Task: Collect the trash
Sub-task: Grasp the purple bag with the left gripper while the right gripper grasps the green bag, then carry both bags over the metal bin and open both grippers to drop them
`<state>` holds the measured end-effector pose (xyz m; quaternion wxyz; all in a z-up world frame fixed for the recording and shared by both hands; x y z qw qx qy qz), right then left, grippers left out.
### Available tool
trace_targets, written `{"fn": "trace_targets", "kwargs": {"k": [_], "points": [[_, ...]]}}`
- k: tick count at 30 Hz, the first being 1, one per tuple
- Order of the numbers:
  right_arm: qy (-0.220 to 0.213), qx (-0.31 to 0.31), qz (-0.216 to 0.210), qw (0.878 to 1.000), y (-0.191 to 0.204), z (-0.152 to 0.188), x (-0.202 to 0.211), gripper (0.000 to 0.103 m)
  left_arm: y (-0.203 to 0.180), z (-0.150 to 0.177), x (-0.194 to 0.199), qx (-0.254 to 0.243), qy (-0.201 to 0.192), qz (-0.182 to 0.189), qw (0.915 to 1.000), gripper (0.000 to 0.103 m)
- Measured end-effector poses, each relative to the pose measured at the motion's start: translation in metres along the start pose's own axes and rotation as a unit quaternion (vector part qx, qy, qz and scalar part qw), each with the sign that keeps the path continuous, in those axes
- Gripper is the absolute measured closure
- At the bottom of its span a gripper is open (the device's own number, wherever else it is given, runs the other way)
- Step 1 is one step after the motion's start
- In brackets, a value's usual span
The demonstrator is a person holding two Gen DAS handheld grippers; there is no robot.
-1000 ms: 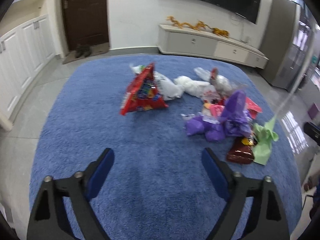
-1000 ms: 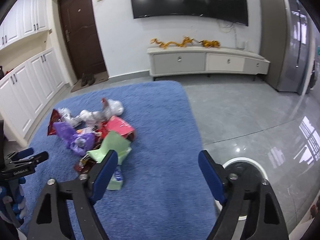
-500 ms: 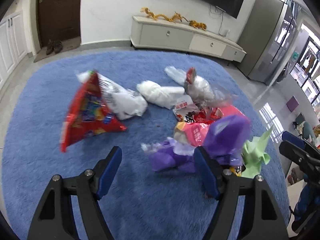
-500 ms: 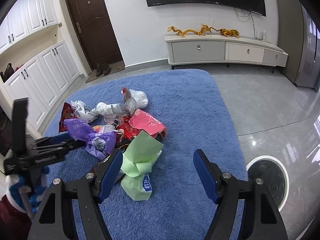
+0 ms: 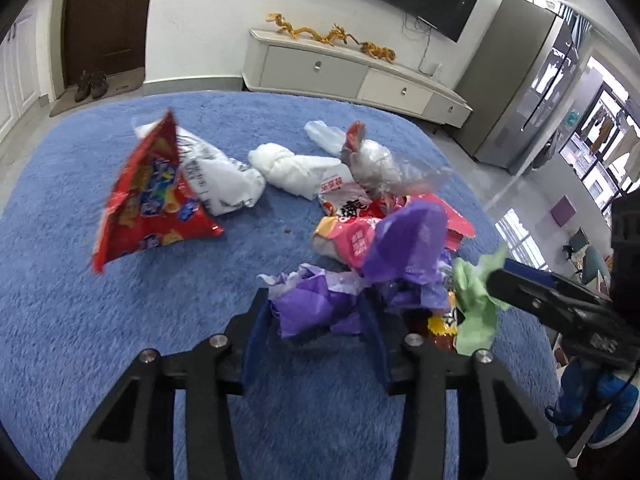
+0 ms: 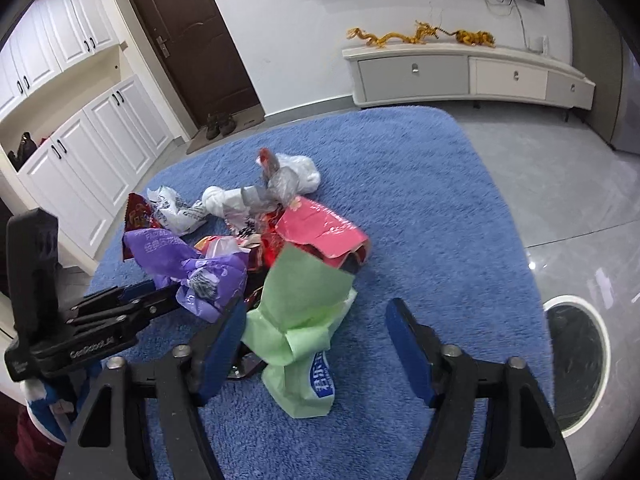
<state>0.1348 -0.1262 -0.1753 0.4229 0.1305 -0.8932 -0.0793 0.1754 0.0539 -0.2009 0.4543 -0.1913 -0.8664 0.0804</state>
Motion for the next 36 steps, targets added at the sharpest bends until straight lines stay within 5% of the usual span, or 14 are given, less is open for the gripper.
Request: {"fn": "trace_targets", "kwargs": {"k": [6,12,22,25,26,27,28,36], "points": [[0.000,-0.023,-0.033,0.999,-0.007,0.001,-0.001,0.077,0.011,0.013,0.029,0.005,-0.020,-0.022,0.9996,0.061],[-0.007,-0.051,-0.058,0.997,-0.019,0.005,0.008,0.092,0.015,0.020,0.062,0.012,-0.046,-0.036,0.9982,0.062],[-0.049,-0.021,-0.068,0.996,-0.001,0.004,0.054,0.099,0.003,0.021,0.112,0.000,-0.096,-0.049,0.9942,0.063],[-0.049,-0.024,-0.058,0.997,0.000,0.007,0.059,0.095,0.000,0.023,0.121,0.000,-0.105,-0.048,0.9933,0.064],[-0.051,-0.024,-0.057,0.997,0.000,0.009,0.059,0.086,-0.002,0.022,0.121,0.000,-0.106,-0.048,0.9932,0.064],[-0.049,-0.025,-0.056,0.997,0.001,0.011,0.057,0.057,-0.002,0.023,0.121,0.001,-0.106,-0.047,0.9933,0.064],[-0.049,-0.028,-0.054,0.997,0.000,0.013,0.056,0.045,-0.002,0.023,0.121,0.001,-0.105,-0.046,0.9934,0.064],[-0.014,-0.034,-0.028,0.999,-0.002,0.023,0.027,0.043,0.004,0.024,0.111,0.006,-0.102,-0.035,0.9942,0.064]]}}
Point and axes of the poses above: each gripper's, at about its wrist camera, not at the fingertips, and x roughly against the way its jaws point, y to its left, z to its underside, the point moved 6 cm from there along -x, roughly the way its jaws point, and after that the axes turned 3 degrees about x, right-handed, at the moved point
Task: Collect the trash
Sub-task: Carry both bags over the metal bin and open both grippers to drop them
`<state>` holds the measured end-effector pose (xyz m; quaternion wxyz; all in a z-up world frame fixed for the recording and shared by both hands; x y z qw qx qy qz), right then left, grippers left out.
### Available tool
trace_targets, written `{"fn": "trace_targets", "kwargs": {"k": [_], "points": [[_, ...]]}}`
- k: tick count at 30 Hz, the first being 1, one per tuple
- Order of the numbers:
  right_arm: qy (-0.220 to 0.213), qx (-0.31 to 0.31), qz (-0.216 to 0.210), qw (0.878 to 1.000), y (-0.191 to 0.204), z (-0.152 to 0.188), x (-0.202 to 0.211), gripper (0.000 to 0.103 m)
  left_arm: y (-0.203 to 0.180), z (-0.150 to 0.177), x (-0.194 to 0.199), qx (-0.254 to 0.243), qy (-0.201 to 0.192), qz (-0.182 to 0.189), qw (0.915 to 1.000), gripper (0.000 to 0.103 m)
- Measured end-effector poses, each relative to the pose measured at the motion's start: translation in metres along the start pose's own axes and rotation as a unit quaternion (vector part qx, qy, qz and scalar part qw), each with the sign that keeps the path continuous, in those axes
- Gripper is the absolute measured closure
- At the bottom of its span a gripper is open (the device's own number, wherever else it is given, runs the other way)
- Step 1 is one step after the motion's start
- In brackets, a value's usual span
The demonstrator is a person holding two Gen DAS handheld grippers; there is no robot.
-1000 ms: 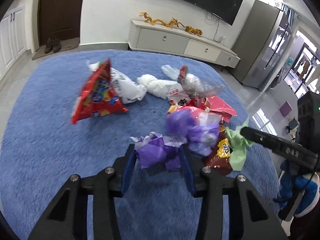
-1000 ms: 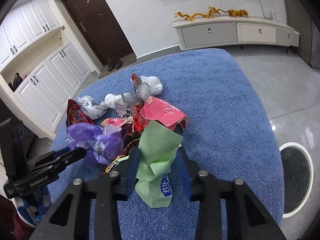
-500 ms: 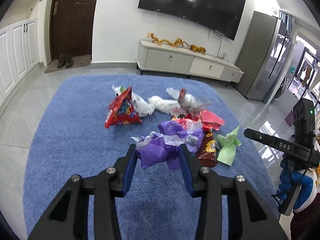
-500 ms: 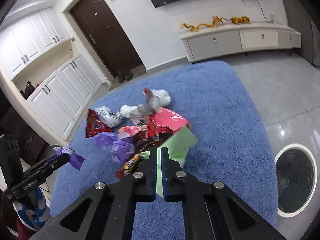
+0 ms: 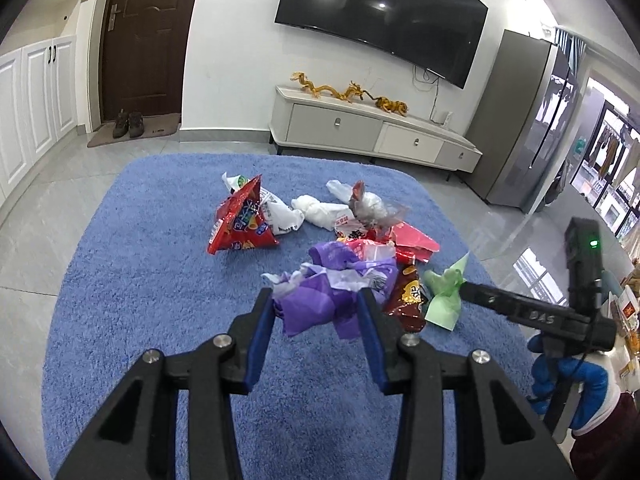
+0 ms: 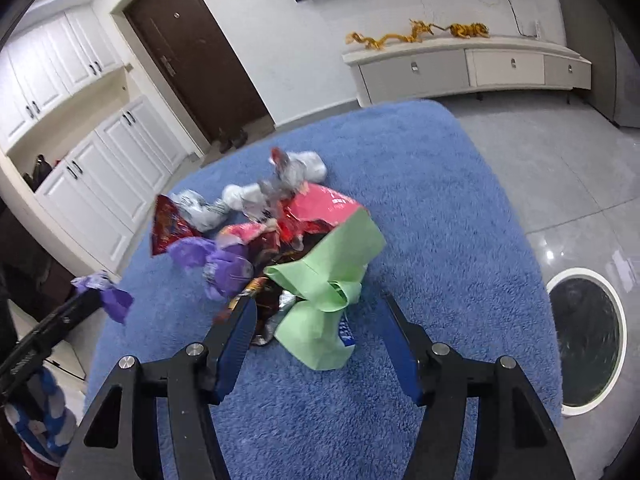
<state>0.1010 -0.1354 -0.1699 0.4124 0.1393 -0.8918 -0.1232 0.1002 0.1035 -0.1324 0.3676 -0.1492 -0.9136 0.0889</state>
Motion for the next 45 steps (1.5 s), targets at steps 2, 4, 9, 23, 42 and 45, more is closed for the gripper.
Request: {"fn": "trace_targets", "kwargs": {"k": [2,4,9,23,42,45], "points": [[0.010,-0.003,0.013,1.000,-0.002,-0.001,-0.011,0.044,0.003,0.000,-0.004,0.004,0.002,0.005,1.0000,0.064],[0.016,-0.004,0.021,1.000,-0.004,-0.003,-0.019,0.049,0.007,0.000,-0.009,0.009,0.004,0.010,0.9999,0.064],[0.020,-0.008,0.018,1.000,-0.009,-0.005,-0.032,0.074,0.011,-0.001,-0.011,0.016,0.001,0.023,0.9996,0.064],[-0.074,-0.026,-0.024,0.997,-0.022,-0.006,0.062,0.078,-0.054,-0.011,0.006,-0.010,-0.010,0.077,0.9969,0.064],[-0.181,-0.142,0.102,0.968,-0.205,0.009,0.176,0.077,-0.308,-0.021,-0.104,-0.143,0.099,0.191,0.9661,0.067],[-0.164,-0.171,0.125,0.964,-0.245,0.016,0.165,0.076,-0.343,-0.013,-0.142,-0.149,0.128,0.194,0.9612,0.067]]}}
Point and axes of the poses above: each gripper's, at about its wrist camera, not at the fingertips, and x roughly against the way its jaws point, y to its left, z to its underside, the point moved 6 cm from there along -x, roughly the way its jaws point, and after that the axes turned 3 degrees about x, right-handed, at the moved point
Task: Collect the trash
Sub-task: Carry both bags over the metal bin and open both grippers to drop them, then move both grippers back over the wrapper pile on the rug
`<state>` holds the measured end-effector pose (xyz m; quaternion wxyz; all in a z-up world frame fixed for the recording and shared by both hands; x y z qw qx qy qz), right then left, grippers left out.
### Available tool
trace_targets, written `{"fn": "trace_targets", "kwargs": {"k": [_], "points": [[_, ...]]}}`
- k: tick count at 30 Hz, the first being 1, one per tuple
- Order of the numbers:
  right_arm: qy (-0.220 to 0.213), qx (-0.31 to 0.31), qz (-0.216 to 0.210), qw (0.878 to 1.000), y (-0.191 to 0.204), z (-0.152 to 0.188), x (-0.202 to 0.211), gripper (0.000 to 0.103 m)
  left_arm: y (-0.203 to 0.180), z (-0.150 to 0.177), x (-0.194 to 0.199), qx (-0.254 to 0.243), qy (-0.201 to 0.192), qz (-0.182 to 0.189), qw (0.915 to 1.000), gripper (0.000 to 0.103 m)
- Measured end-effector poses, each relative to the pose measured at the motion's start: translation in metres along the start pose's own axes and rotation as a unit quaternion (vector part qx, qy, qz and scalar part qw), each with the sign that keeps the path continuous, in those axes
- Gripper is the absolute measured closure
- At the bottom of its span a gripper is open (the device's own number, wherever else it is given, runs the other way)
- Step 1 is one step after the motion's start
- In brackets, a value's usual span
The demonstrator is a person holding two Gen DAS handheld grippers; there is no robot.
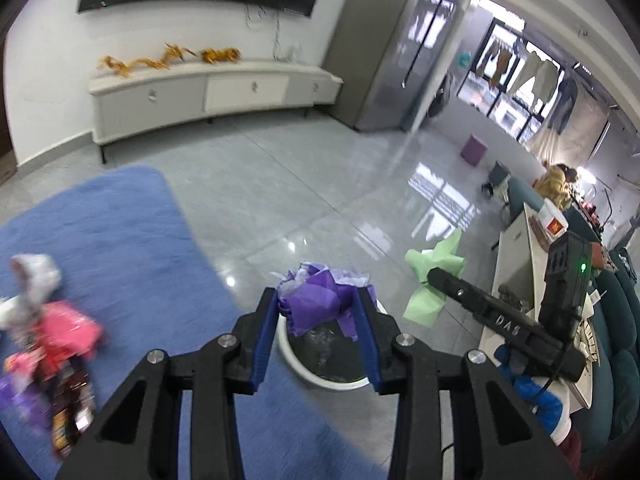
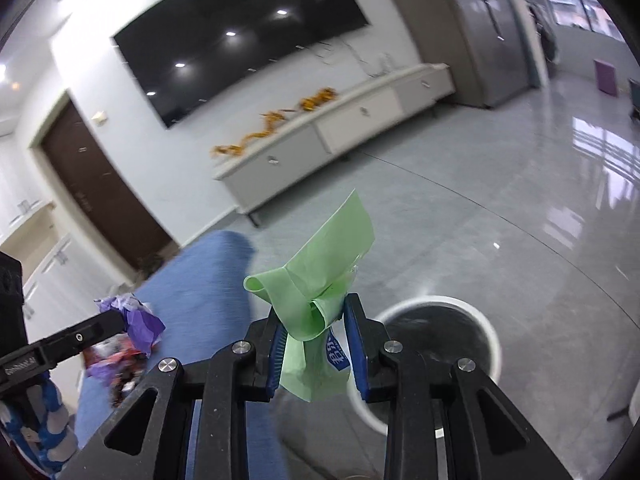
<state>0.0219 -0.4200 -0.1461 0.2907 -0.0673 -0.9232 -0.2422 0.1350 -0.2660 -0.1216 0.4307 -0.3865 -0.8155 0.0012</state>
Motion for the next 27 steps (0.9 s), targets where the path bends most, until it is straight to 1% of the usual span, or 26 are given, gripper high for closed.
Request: {"fn": "trace_targets", "kwargs": {"k": [4,6,8,9,10,11,13,15,18,19,22,23,24,25,27], "points": [[0.025,-0.023,0.029,0.999,-0.038,0.000,-0.026,0.073,-0.014,-0.008,-0.057,0.013,0.034,0.013,0.9993,0.066],[0.037,-0.030,0.040,0.998,-0.054,0.002,-0.038,0.072,-0.020,-0.010,-0.078,0.020,0.050,0.025,0.9982,0.064],[0.049,-0.035,0.049,0.997,-0.065,0.004,-0.048,0.068,-0.025,-0.010,-0.100,0.033,0.069,0.037,0.9964,0.055],[0.057,-0.038,0.056,0.996,-0.071,0.006,-0.055,0.062,-0.026,-0.010,-0.107,0.038,0.073,0.039,0.9959,0.046],[0.061,-0.040,0.059,0.996,-0.075,0.008,-0.058,0.058,-0.026,-0.009,-0.115,0.041,0.074,0.037,0.9957,0.042],[0.064,-0.043,0.063,0.995,-0.080,0.011,-0.060,0.053,-0.026,-0.009,-0.121,0.045,0.078,0.037,0.9952,0.042],[0.069,-0.049,0.070,0.994,-0.090,0.011,-0.064,0.052,-0.025,-0.009,-0.128,0.050,0.085,0.038,0.9944,0.041],[0.073,-0.057,0.074,0.993,-0.098,0.014,-0.063,0.052,-0.025,-0.009,-0.129,0.051,0.086,0.034,0.9944,0.041],[0.071,-0.058,0.072,0.993,-0.101,0.013,-0.058,0.052,-0.023,-0.010,-0.121,0.043,0.073,0.021,0.9962,0.041],[0.071,-0.055,0.072,0.993,-0.100,0.012,-0.057,0.052,-0.020,-0.011,-0.113,0.038,0.063,0.012,0.9972,0.041],[0.062,-0.045,0.070,0.995,-0.090,0.009,-0.047,0.052,-0.017,-0.011,-0.089,0.027,0.036,-0.018,0.9988,0.041],[0.057,-0.042,0.068,0.995,-0.085,0.008,-0.041,0.052,-0.014,-0.011,-0.077,0.020,0.022,-0.036,0.9989,0.041],[0.053,-0.038,0.066,0.996,-0.079,0.006,-0.037,0.052,-0.013,-0.009,-0.071,0.017,0.015,-0.046,0.9987,0.041],[0.050,-0.035,0.065,0.996,-0.073,0.006,-0.033,0.052,-0.010,-0.008,-0.058,0.011,-0.001,-0.065,0.9978,0.041],[0.042,-0.025,0.059,0.997,-0.058,0.005,-0.021,0.052,-0.005,-0.007,-0.040,0.005,-0.020,-0.092,0.9956,0.041]]}}
Point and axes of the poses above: each gripper's, at about its wrist camera, not at the fingertips, and x roughly against the way its jaws point, y to its left, z to its underside, the point moved 6 cm from there along -x, roughly the way its jaws point, and after that the axes turned 3 degrees about x, right-handed, at the moved point
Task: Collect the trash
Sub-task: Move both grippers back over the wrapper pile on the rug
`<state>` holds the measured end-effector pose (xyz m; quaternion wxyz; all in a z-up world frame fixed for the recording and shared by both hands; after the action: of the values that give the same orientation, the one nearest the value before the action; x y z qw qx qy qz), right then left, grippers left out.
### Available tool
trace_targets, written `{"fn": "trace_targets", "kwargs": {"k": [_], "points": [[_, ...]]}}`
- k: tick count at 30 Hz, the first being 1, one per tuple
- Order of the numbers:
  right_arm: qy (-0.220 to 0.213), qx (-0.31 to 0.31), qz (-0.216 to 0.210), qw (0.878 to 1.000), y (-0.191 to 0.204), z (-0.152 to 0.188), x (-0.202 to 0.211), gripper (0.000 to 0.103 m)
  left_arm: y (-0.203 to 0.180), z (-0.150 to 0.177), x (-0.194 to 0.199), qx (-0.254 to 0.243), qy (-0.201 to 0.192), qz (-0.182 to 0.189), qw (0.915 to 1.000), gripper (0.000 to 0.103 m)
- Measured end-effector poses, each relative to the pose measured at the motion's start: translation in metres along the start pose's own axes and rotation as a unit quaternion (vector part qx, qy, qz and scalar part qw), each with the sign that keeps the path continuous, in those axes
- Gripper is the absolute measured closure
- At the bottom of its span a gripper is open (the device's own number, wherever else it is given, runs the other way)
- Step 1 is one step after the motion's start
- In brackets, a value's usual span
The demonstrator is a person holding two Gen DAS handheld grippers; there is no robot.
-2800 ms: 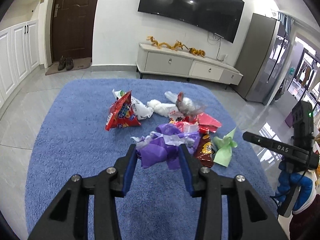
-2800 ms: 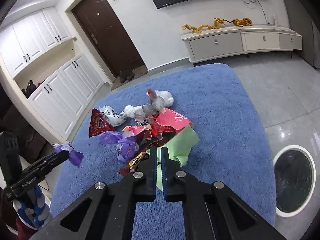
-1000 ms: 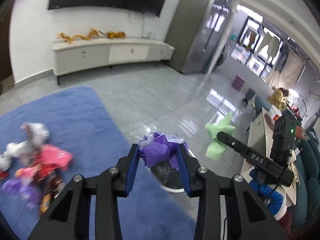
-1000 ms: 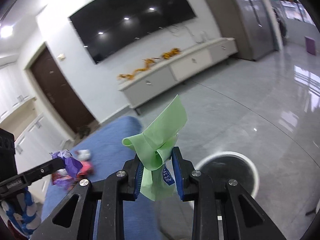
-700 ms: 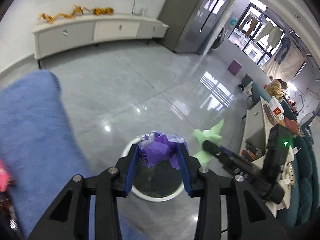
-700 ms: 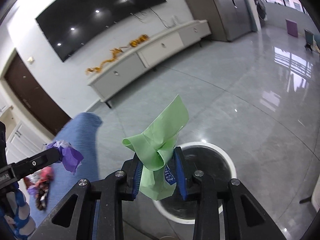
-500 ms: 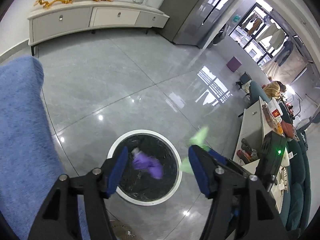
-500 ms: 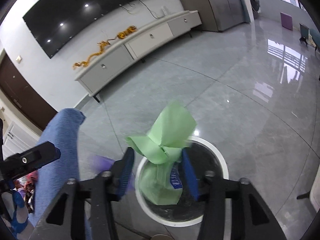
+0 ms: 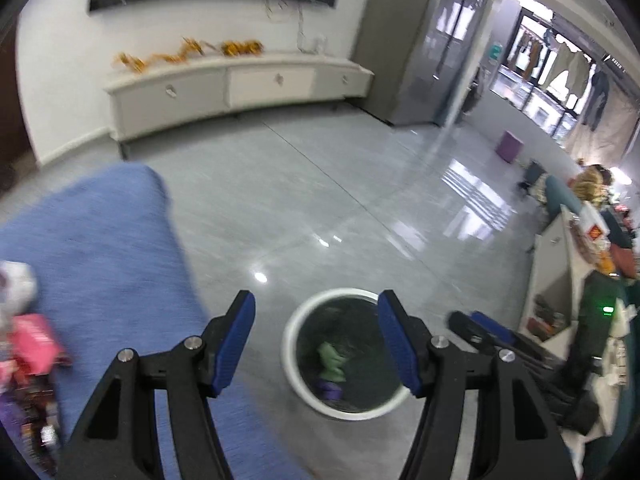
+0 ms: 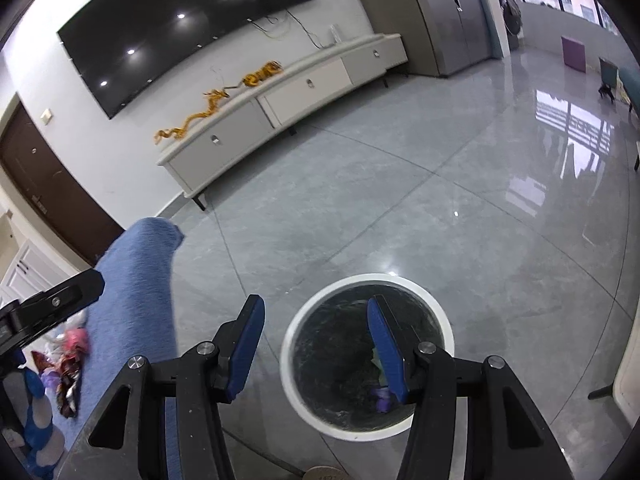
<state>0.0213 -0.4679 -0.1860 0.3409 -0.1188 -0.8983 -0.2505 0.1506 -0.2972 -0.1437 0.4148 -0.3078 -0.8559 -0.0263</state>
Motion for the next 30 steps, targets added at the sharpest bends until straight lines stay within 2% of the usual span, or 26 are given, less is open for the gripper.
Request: {"fn": "trace_targets", "kwargs": {"k": [3,6,8,18,30], "points": [[-0.009,0.020,-0.011,1.000,0.022,0.005,0.018,0.050,0.017,0.004,0.031,-0.004,-0.035,-0.052,0.9980,0.041],[-0.017,0.046,-0.015,0.999,0.047,0.009,0.038,0.049,0.026,0.011,0.058,-0.006,-0.058,-0.078,0.9952,0.032],[-0.026,0.063,-0.020,0.997,0.062,0.011,0.052,0.048,0.035,0.016,0.078,-0.012,-0.077,-0.094,0.9925,0.031],[-0.088,0.131,-0.073,0.985,0.144,0.004,0.131,0.045,0.055,0.019,0.145,-0.004,-0.136,-0.108,0.9848,0.031],[-0.111,0.196,-0.131,0.965,0.235,0.003,0.170,0.045,0.107,0.023,0.195,0.052,-0.171,-0.121,0.9764,0.031]]}}
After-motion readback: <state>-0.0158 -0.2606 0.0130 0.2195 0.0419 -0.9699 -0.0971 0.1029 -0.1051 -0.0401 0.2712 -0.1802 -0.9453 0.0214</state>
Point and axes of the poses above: each gripper's, at about its wrist camera, not at the fingertips, and x roughly against the way its jaws point, y to its left, z to its underside, the point moved 6 cm from there along -x, roughly the way its jaws point, and after that the axes turned 3 degrees about x, right-handed, at the moved point
